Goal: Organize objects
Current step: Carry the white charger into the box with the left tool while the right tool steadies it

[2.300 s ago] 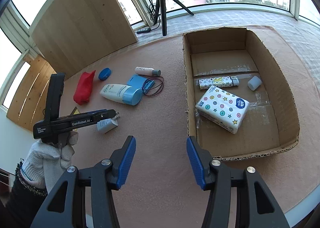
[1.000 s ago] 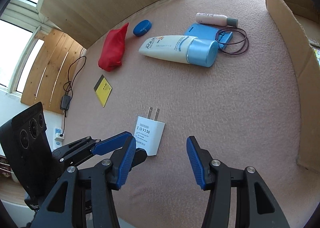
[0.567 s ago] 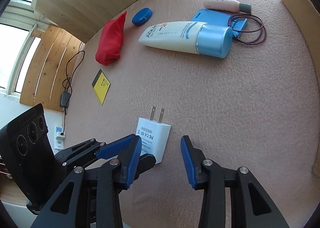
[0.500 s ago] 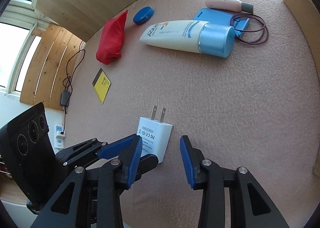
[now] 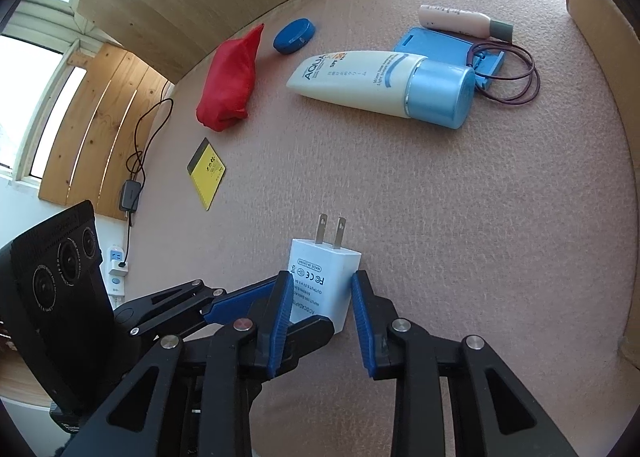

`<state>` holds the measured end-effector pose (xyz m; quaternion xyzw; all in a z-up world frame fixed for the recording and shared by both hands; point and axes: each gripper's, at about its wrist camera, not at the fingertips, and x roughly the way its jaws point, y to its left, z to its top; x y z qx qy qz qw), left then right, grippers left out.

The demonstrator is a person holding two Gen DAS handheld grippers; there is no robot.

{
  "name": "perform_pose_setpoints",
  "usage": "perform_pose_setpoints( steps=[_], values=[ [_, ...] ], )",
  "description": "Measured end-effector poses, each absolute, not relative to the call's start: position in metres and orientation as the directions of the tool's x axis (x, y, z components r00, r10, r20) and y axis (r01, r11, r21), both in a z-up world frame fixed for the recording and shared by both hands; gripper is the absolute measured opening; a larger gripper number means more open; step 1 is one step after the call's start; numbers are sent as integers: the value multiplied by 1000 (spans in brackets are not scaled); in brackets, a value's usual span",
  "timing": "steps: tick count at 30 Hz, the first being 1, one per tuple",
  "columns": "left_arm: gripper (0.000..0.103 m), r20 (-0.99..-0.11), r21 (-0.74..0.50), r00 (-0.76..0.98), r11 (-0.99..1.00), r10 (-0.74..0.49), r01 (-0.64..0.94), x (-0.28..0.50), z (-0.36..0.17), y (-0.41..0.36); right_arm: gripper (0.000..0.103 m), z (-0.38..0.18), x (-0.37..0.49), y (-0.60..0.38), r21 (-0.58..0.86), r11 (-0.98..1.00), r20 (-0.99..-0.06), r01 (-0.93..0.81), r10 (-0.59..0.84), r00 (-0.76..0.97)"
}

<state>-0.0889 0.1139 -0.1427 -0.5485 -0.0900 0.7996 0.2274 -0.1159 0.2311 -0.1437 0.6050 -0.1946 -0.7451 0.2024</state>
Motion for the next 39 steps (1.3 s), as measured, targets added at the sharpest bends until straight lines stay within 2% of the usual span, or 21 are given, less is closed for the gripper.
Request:
perform_pose_setpoints(
  steps=[16, 28, 39],
  values=[
    [39, -779, -385, -317, -812, 541, -439, -124, -84, 214, 28, -78, -115, 313, 508, -861, -796, 22, -479, -371],
    [39, -769, -385, -245, -733, 591, -560, -120, -79, 307, 28, -61, -91, 401, 488, -868, -793, -94, -395, -464],
    [39, -774, -389, -196, -696, 602, -604, -120, -87, 355, 28, -66, -70, 456, 481, -857, -801, -185, -344, -490]
  ],
)
